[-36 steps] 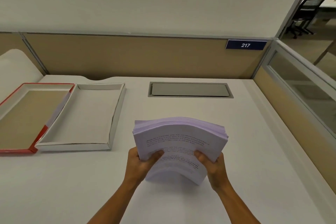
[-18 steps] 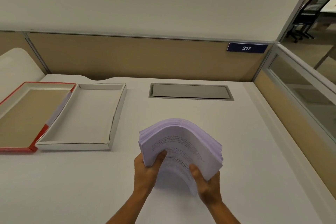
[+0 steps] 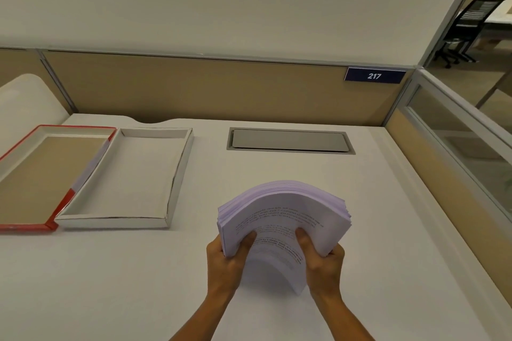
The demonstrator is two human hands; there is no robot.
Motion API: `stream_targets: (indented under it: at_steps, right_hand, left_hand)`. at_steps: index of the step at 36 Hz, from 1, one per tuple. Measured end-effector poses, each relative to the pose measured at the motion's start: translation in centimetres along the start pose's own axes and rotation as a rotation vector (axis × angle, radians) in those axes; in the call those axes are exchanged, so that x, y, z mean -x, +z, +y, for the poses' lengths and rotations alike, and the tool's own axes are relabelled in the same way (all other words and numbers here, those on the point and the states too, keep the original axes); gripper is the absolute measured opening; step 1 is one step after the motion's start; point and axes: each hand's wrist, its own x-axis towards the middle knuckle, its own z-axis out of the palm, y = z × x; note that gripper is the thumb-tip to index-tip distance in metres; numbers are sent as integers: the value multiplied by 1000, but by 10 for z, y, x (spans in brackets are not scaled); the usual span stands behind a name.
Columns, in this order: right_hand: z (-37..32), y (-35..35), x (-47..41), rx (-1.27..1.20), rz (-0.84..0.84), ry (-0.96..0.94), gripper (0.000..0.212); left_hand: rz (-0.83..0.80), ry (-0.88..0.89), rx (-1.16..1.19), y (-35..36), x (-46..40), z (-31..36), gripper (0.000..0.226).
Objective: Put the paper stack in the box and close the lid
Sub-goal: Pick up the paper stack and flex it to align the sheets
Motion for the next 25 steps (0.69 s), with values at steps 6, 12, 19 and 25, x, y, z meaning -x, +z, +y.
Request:
stream_targets:
  at_steps: [6, 12, 19, 25]
  right_hand:
    - [11, -1, 8, 17, -12, 41, 35]
    - [7, 11, 10, 39, 19, -12, 29]
    - [-13, 23, -5, 41, 8, -143, 37]
    - [7, 17, 1, 76, 4, -94, 39]
  left_hand:
    - [18, 23, 4, 1, 1, 1, 35]
    - [41, 50, -7, 5, 0, 5, 43]
    - [75, 178, 19, 4, -21, 24, 32]
    - [17, 90, -67, -1, -19, -5, 33]
